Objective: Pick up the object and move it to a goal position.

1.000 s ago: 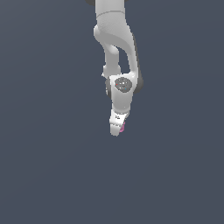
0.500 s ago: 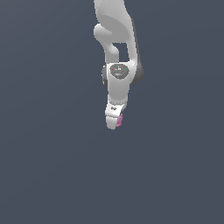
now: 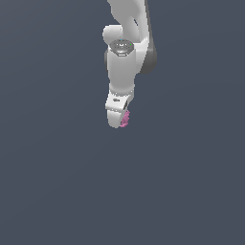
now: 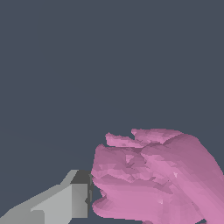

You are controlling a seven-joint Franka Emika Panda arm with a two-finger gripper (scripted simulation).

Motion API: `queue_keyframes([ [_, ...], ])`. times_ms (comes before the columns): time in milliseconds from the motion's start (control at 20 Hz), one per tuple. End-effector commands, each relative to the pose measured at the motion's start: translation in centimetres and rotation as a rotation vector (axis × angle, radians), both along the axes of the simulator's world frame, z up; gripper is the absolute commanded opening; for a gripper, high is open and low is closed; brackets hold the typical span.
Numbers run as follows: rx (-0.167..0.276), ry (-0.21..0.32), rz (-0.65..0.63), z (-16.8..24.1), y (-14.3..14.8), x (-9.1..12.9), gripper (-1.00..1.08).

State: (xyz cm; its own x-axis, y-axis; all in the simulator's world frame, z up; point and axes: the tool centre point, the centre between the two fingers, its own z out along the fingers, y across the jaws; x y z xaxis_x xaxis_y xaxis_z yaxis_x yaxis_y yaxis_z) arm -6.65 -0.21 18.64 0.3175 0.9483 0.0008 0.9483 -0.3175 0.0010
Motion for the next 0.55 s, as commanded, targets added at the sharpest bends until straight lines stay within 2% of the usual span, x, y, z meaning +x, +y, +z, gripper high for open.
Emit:
queue_keyframes([
  [0,0.001,0.001,0.001,1.7,-0.5,-0.2,-1.0],
  [500,0.001,0.001,0.0,4.5,-1.5,-0.4,-1.0],
])
